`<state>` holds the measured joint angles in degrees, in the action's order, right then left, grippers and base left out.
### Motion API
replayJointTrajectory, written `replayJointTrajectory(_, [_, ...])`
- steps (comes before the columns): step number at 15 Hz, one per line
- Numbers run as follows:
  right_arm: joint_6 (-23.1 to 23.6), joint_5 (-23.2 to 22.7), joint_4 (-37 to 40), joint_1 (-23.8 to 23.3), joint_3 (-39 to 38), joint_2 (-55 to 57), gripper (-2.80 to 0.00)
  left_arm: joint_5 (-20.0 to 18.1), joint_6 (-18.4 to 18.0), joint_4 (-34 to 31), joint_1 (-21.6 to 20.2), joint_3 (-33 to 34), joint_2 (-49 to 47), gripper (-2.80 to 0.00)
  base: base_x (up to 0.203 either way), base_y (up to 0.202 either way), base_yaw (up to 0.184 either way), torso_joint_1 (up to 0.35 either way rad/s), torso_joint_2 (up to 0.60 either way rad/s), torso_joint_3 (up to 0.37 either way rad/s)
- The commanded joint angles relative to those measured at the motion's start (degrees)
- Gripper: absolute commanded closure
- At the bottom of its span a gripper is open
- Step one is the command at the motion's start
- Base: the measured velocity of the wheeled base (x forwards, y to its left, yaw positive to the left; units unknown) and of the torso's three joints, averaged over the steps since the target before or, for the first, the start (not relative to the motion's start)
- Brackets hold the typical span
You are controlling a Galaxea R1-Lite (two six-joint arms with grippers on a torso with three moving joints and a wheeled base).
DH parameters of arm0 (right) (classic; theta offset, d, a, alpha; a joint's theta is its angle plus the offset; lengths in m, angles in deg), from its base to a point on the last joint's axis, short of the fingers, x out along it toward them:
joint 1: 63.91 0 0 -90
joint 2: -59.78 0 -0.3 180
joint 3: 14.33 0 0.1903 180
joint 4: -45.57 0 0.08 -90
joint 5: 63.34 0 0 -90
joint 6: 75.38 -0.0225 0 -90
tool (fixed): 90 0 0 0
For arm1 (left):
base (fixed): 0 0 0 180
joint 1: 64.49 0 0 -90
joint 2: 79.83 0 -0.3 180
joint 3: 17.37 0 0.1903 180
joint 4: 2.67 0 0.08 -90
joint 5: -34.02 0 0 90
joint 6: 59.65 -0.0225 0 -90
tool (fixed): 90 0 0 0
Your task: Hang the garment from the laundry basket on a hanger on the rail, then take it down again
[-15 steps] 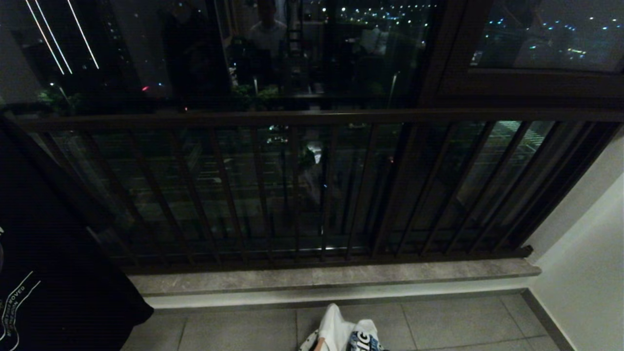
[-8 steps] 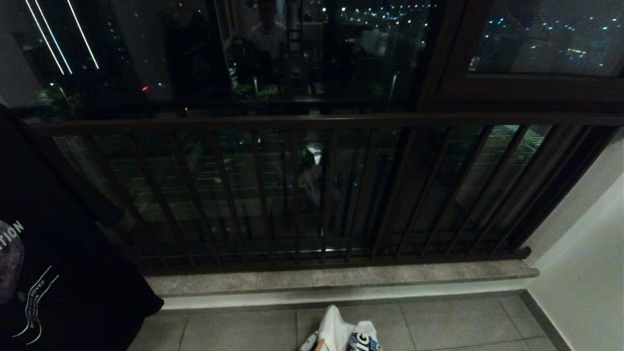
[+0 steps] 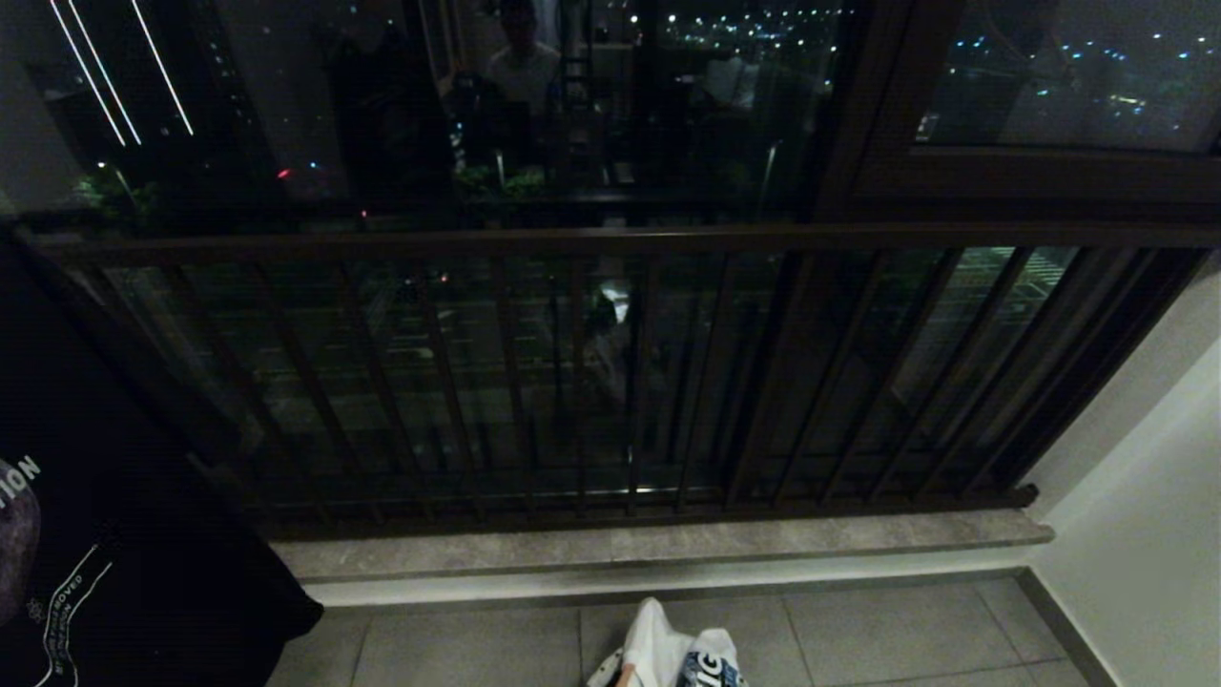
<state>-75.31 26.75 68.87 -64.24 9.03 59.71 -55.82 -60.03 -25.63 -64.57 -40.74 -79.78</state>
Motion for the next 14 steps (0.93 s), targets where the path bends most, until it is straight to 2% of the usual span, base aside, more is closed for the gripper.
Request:
replayJointTrajectory(1, [0.01, -0.01, -0.01, -0.02, 0.0, -0.01, 0.0, 0.02, 0.0, 0.02, -0.1, 0.09, 0.04, 0.0, 0.0, 0.0, 0.0, 0.0, 0.0, 0.0])
replayJointTrajectory(14, [0.01, -0.01, -0.01, -0.02, 0.0, -0.01, 0.0, 0.02, -0.06, 0.02, -0.01, 0.09, 0.04, 0.0, 0.0, 0.0, 0.0, 0.0, 0.0, 0.0])
